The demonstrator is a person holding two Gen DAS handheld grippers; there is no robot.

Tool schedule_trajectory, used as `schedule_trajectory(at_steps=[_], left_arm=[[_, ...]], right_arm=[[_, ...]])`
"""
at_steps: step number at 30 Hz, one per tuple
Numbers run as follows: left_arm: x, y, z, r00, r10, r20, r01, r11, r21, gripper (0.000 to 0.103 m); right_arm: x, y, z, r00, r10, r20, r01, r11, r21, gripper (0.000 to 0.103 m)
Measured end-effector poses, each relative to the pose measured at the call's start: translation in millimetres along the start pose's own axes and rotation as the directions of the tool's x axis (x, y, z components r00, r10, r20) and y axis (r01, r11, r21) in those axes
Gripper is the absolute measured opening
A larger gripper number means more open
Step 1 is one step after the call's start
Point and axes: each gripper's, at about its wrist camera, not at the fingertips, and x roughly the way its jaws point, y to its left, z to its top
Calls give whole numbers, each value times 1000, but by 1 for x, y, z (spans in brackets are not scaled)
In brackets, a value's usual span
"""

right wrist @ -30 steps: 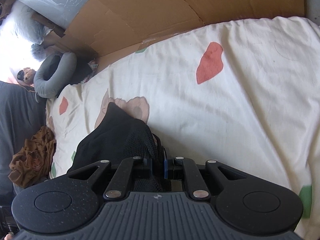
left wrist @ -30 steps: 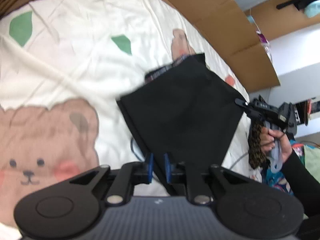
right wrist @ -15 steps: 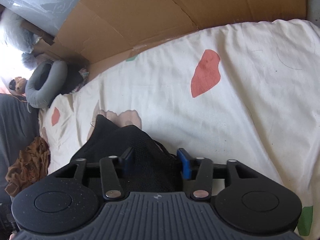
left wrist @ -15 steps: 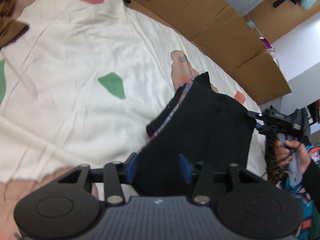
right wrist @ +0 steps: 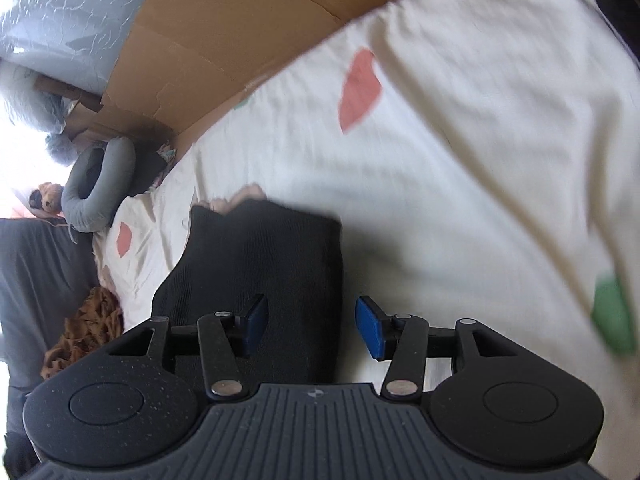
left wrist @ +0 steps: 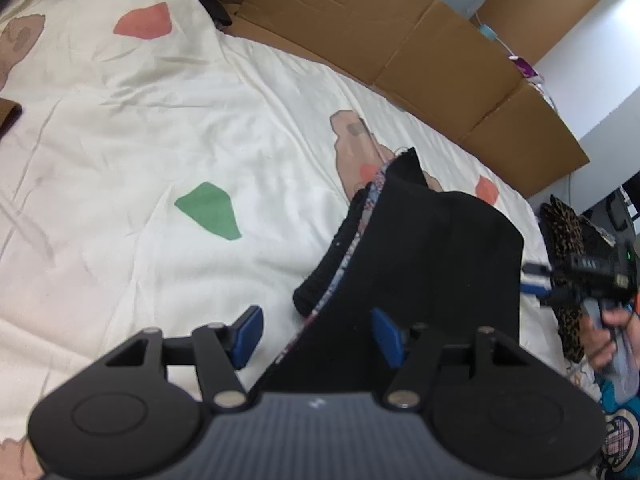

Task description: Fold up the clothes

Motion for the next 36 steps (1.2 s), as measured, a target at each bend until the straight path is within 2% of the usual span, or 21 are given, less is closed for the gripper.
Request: schedule_trajectory(at_steps=[5, 9, 10, 11, 13, 14, 15, 17, 21, 22, 24, 25, 26, 30, 32, 36], left_arm=[[12, 1, 2, 1000, -24, -16, 24, 1000, 9, 67], [21, 1, 3, 999, -33, -27, 33, 999, 24, 65], [23, 2, 3, 999, -36, -28, 37, 999, 25, 62], [25, 3, 2, 999, -43, -31, 43, 999, 26, 49], [24, 2, 2, 997, -63, -43, 65, 997, 33, 35], [23, 2, 2, 997, -68, -46, 70, 997, 40, 23], [21, 1, 3, 996, -73, -47, 75, 996, 48, 17], [17, -1, 5, 997, -71, -42, 74, 995, 70, 11], [14, -2, 9, 999, -41, -25, 43, 996, 84, 10], [14, -2, 10, 999, -31, -22, 32, 996, 84, 12], [16, 0, 11, 1000, 7, -25, -5, 997, 79, 32], [16, 1, 13, 999, 26, -25, -24, 997, 75, 49], [17, 2, 15, 999, 38, -25, -36, 997, 66, 58], [22, 3, 24, 999, 32, -22, -31, 998, 54, 60], [25, 1, 28, 1000, 25, -14, -24, 998, 59, 64], [34, 1, 31, 1000, -14, -5, 14, 999, 39, 67]], right_arm=[[-3, -11, -31, 999, 49, -19, -48, 996, 69, 56], [1, -11, -49, 996, 64, -54, -60, 995, 79, 56], [4, -10, -52, 996, 64, -66, -59, 996, 74, 56], [6, -10, -53, 995, 63, -75, -58, 996, 69, 56], [10, -7, -55, 994, 66, -83, -61, 996, 62, 56], [12, -5, -54, 994, 67, -84, -63, 996, 56, 56], [13, -4, -53, 994, 69, -85, -65, 997, 51, 56], [15, -1, -50, 993, 76, -86, -72, 996, 49, 56], [16, -1, -42, 993, 80, -83, -76, 996, 50, 56], [16, -1, -41, 993, 82, -84, -78, 996, 51, 56], [16, -2, -40, 992, 85, -88, -81, 995, 52, 56], [16, -3, -41, 992, 86, -92, -81, 995, 52, 56], [17, -4, -41, 992, 86, -95, -82, 995, 52, 56], [18, -6, -44, 990, 91, -106, -86, 995, 58, 56], [19, -5, -45, 989, 95, -110, -89, 995, 55, 56], [21, -6, -46, 987, 106, -123, -99, 993, 56, 56]])
